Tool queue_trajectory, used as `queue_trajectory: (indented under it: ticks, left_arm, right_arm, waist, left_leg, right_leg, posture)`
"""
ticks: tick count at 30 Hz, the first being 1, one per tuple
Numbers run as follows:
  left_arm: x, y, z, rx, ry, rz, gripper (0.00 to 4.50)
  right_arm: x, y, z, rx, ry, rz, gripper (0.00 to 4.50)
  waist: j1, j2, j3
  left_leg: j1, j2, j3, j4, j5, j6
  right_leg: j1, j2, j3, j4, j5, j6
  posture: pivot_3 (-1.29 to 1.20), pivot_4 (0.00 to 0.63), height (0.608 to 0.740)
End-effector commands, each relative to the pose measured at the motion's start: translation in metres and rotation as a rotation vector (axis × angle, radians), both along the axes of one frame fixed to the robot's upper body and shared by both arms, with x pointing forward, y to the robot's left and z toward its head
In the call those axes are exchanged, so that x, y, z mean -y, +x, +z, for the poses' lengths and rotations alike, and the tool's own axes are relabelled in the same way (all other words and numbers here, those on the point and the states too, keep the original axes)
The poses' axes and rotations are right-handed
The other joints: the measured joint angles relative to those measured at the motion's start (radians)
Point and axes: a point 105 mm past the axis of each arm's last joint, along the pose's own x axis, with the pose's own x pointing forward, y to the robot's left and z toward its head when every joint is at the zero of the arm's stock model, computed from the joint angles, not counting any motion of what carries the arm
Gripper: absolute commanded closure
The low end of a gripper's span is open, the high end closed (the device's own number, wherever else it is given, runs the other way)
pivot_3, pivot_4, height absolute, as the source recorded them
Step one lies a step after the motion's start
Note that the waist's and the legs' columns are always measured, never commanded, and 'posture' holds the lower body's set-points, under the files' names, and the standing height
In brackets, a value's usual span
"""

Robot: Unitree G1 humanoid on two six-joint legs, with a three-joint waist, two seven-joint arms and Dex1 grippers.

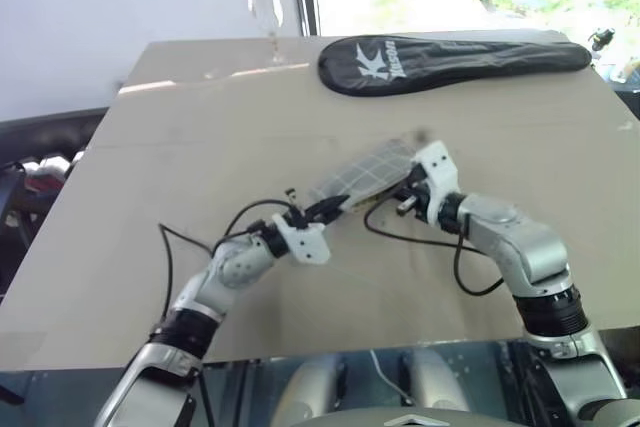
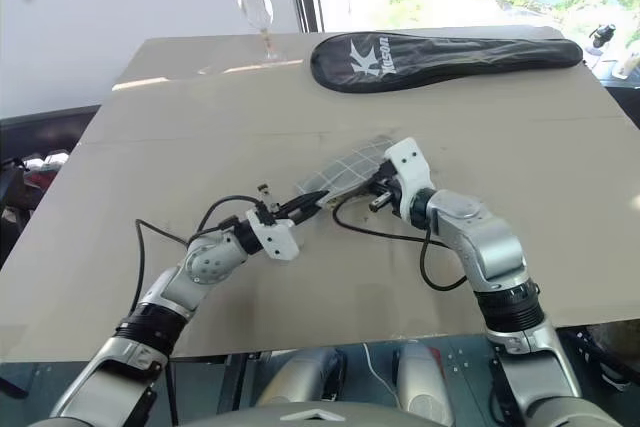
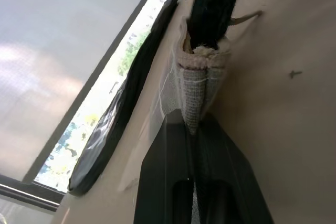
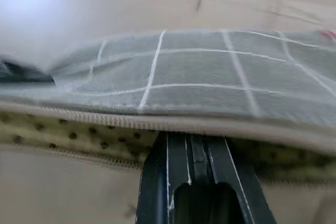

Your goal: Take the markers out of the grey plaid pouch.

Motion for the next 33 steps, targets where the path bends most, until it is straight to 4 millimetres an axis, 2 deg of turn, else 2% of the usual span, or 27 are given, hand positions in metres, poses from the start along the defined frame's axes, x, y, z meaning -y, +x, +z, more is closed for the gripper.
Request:
queue_trajectory:
  ticks: [1, 6, 8, 9, 13, 23, 26, 33]
  left_arm:
    - [0.006, -0.002, 0.03, -0.072, -0.171, -0.035, 4.5]
    - [0.011, -0.008, 0.037, -0.221, -0.24, -0.094, 4.5]
    - [0.014, -0.01, 0.04, -0.283, -0.263, -0.117, 4.5]
    - [0.014, -0.011, 0.042, -0.321, -0.281, -0.127, 4.5]
    - [0.017, -0.015, 0.041, -0.467, -0.317, -0.172, 4.5]
    - [0.02, -0.017, 0.037, -0.544, -0.284, -0.203, 4.5]
    - [0.021, -0.017, 0.038, -0.544, -0.283, -0.203, 4.5]
    - [0.018, -0.016, 0.036, -0.536, -0.276, -0.183, 4.5]
  right_arm:
    - [-0.003, 0.003, 0.013, 0.148, -0.106, 0.069, 3.68]
    - [-0.001, -0.004, 0.023, 0.225, -0.228, 0.15, 1.19]
    - [0.0, -0.007, 0.029, 0.245, -0.27, 0.171, 0.05]
    - [0.0, -0.008, 0.033, 0.254, -0.281, 0.172, 0.01]
    - [-0.002, -0.01, 0.04, 0.254, -0.328, 0.195, 0.01]
    - [-0.002, 0.014, -0.002, 0.217, -0.476, 0.22, 0.01]
    - [-0.002, 0.021, -0.006, 0.235, -0.487, 0.219, 0.01]
    - [0.001, 0.024, -0.004, 0.289, -0.504, 0.216, 3.27]
  waist:
    - [-0.002, 0.0, 0.0]
    - [-0.006, 0.0, 0.0]
    - [-0.005, 0.0, 0.0]
    - [-0.004, 0.0, 0.0]
    - [-0.003, 0.0, 0.0]
    - [-0.002, -0.001, 0.0]
    - [-0.002, -0.001, 0.0]
    - [0.0, -0.001, 0.0]
  left_leg:
    - [0.0, 0.0, 0.0, 0.0, 0.0, 0.0]
    - [-0.001, 0.001, 0.0, 0.0, 0.0, 0.0]
    - [-0.001, 0.001, 0.0, 0.0, 0.0, 0.0]
    - [-0.001, 0.001, 0.0, 0.0, 0.0, 0.0]
    - [-0.001, 0.001, 0.0, 0.001, 0.0, 0.0]
    - [0.0, 0.001, 0.0, 0.001, 0.0, 0.0]
    - [0.0, 0.001, 0.0, 0.001, 0.0, 0.0]
    - [-0.001, 0.001, 0.0, 0.001, 0.0, 0.0]
  right_leg:
    - [0.0, 0.0, 0.0, 0.0, 0.0, 0.0]
    - [0.0, 0.001, 0.001, 0.0, 0.0, 0.0]
    - [0.0, 0.001, 0.001, 0.0, 0.0, 0.0]
    - [0.0, 0.001, 0.001, 0.0, 0.0, 0.0]
    - [0.0, 0.001, 0.001, 0.0, 0.0, 0.0]
    - [0.0, 0.001, 0.001, 0.0, 0.0, 0.0]
    - [0.0, 0.001, 0.001, -0.001, 0.0, 0.0]
    - [0.0, 0.001, 0.001, -0.001, 0.0, 0.0]
  posture:
    - [0.0, 0.15, 0.74]
    - [0.0, 0.15, 0.74]
    - [0.0, 0.15, 0.74]
    - [0.0, 0.15, 0.74]
    - [0.0, 0.15, 0.74]
    - [0.0, 0.15, 0.74]
    - [0.0, 0.15, 0.74]
    - [0.0, 0.15, 0.74]
